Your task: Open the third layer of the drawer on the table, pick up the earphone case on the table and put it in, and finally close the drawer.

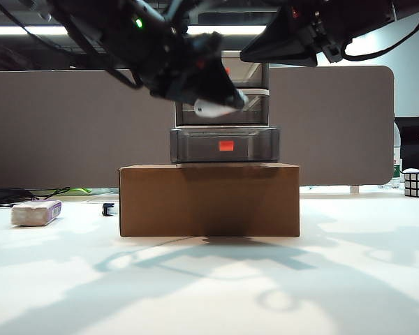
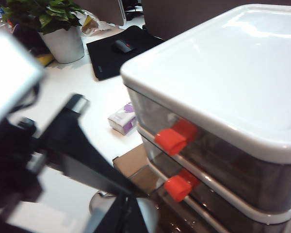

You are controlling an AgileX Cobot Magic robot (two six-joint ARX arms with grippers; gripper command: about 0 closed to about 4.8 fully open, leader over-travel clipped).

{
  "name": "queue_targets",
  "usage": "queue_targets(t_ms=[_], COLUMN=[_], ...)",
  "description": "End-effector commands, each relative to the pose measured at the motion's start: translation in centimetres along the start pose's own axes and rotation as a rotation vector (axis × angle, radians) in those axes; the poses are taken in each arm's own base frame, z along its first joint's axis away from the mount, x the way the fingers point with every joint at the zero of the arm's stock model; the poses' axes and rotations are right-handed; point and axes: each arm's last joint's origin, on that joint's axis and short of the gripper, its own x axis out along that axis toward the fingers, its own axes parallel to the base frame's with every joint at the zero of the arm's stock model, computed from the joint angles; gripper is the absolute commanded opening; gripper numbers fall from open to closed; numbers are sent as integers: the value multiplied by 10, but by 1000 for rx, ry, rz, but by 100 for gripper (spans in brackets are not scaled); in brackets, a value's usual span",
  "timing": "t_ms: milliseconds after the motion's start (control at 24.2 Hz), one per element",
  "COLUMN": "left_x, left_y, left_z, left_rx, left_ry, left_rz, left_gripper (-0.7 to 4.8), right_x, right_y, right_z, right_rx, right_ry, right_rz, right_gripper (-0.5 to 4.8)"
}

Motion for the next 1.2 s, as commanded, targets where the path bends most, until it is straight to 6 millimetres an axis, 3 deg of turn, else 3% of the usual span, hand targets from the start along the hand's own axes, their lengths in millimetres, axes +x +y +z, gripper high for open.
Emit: queue_targets(t_ms=[41,371,454,495,578,866,1031,1196], left_x=[10,14,14,14,14,14,14,14], left_y=[2,1,1,0,0,0,0,0], left_z=[-7,-7,-7,-9,-11,-11,-10,-9], left_rx=[-1,11,10,8,5,5,6,7], left_ry=[31,29,30,43,63,69,63,57], left_rz=[41,104,99,96,91,90,92,96], left_gripper=[111,115,161,221,242,253,314,313], right_x=[-2,-2,-2,-2,-2,-2,-2,-2], right_y=[2,1,1,1,1,1,1,1], right_z=[5,4,4,4,4,4,4,4], right_rx=[-16,-10,-10,-10,-11,-12,-14,-14], right_ry=[-20,-8,-8,-8,-9,-11,-11,-11], right_rz=[5,3,4,3,4,3,3,3], right_gripper=[-6,-6,-6,-6,-6,-6,-6,-6])
